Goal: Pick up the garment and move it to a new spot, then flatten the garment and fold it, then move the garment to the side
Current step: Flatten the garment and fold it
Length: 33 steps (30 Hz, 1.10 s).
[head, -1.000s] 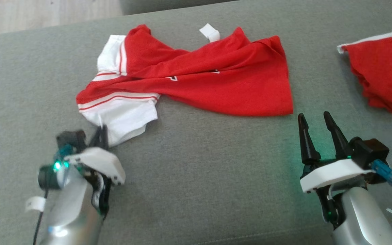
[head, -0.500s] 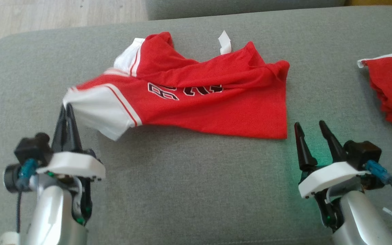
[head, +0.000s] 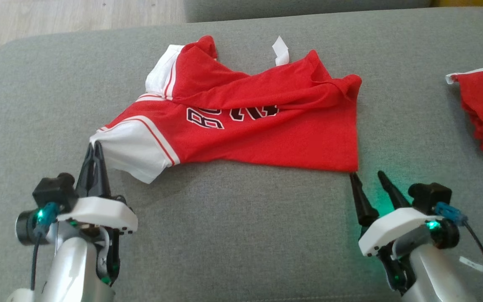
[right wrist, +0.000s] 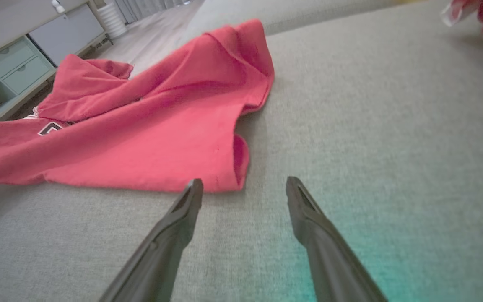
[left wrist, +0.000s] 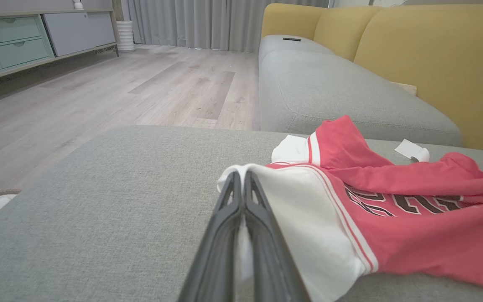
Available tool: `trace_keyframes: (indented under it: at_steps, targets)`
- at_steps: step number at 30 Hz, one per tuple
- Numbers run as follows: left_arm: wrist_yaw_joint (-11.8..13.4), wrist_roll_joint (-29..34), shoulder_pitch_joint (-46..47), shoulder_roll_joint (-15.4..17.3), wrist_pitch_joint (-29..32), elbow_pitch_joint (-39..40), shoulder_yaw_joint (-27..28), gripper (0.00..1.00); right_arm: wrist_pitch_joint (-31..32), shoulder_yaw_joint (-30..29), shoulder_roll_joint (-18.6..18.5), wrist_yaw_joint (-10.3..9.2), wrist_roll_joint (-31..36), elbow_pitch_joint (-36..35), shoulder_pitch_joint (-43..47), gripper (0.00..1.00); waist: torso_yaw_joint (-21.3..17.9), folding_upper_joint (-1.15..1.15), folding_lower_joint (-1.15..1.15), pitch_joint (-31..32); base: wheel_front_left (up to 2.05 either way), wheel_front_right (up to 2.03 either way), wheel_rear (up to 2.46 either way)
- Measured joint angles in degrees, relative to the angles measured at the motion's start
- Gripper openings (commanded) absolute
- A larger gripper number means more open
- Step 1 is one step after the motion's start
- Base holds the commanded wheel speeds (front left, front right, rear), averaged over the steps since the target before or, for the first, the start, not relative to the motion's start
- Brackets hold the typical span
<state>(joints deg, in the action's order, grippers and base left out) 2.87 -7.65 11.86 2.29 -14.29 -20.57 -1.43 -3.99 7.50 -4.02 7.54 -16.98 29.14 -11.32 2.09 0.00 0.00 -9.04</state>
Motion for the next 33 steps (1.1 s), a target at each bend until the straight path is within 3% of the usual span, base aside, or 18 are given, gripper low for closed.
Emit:
trace_keyframes:
  at_steps: [11,15,16,17,26,33]
  targets:
    - [-0.4,-1.1,0.4,-0.1,0.0,1.0,-2.8,0.00,2.7,3.9,0.5,0.00,-10.7,9.9,-7.3,1.00,2.0,0.00,0.00,-1.3,0.00,0.00,0.00]
    - [-0.4,-1.2,0.8,-0.2,0.0,1.2,-3.4,0.00,2.6,5.6,0.5,0.00,-10.9,12.8,-9.9,1.00,2.7,0.00,0.00,-1.8,0.00,0.00,0.00]
    - [-0.4,-1.2,0.9,-0.1,0.0,1.2,-3.4,0.00,2.6,5.9,0.5,0.00,-11.3,13.4,-10.4,0.56,2.9,0.00,0.00,-1.8,0.00,0.00,0.00]
    - [-0.4,-1.2,1.0,-0.1,0.0,1.2,-3.4,0.00,2.5,6.2,0.4,0.00,-11.5,13.9,-10.9,0.00,3.0,0.00,0.00,-1.9,0.00,0.00,0.00]
    - [-0.9,-1.3,1.4,-0.2,0.0,1.9,-2.8,0.00,0.0,9.2,-0.6,0.00,-14.4,14.6,-11.6,0.00,2.6,0.00,0.00,-1.0,0.00,0.00,0.00]
    - [-2.5,-4.4,2.1,-0.4,0.0,4.4,0.4,0.00,-0.4,12.6,-5.4,0.00,-17.4,6.2,-11.6,0.00,1.4,0.00,0.00,1.0,0.00,0.00,0.00]
